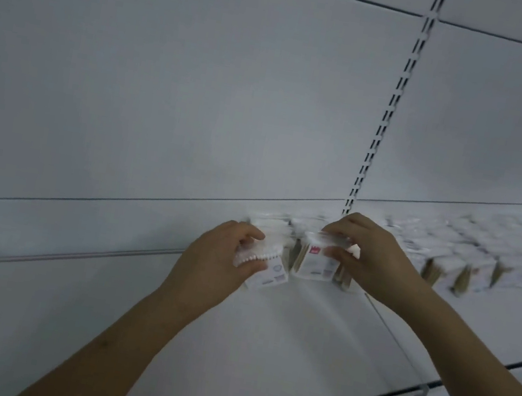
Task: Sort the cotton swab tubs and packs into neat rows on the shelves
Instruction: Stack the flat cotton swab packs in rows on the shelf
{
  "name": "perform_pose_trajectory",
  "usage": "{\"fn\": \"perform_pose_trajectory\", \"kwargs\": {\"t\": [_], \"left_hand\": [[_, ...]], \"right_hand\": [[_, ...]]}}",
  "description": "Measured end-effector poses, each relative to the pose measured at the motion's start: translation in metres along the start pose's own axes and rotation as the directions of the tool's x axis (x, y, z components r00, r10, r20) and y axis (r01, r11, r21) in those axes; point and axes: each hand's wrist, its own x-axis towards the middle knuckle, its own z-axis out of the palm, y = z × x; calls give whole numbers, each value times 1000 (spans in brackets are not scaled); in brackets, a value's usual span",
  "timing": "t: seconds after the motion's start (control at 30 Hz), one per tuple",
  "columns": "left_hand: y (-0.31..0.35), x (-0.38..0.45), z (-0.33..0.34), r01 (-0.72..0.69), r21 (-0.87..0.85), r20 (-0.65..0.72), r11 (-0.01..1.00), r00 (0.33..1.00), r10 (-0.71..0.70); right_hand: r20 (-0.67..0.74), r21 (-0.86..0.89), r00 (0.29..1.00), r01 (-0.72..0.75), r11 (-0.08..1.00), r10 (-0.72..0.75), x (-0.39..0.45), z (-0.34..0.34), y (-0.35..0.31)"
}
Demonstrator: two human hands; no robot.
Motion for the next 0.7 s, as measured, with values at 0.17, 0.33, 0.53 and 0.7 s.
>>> {"fn": "perform_pose_trajectory", "kwargs": {"t": [0.17, 0.33, 0.53, 0.7], "left_hand": [[3, 12, 36, -15, 171, -46, 985, 999, 23], [-6, 7, 55, 234, -20, -87, 972, 968, -234], [-5, 8, 68, 271, -153, -69, 950, 956, -284], [-6, -9, 54, 292, -138, -133, 946, 941, -310]], "right_hand": [[49, -166, 999, 7, 986, 1, 5, 21, 30], [111, -106, 994, 13, 994, -1, 8, 31, 48], [248, -80, 966, 98, 992, -75, 25, 17, 46], [63, -7, 980, 189, 982, -188, 64, 1, -10]]}}
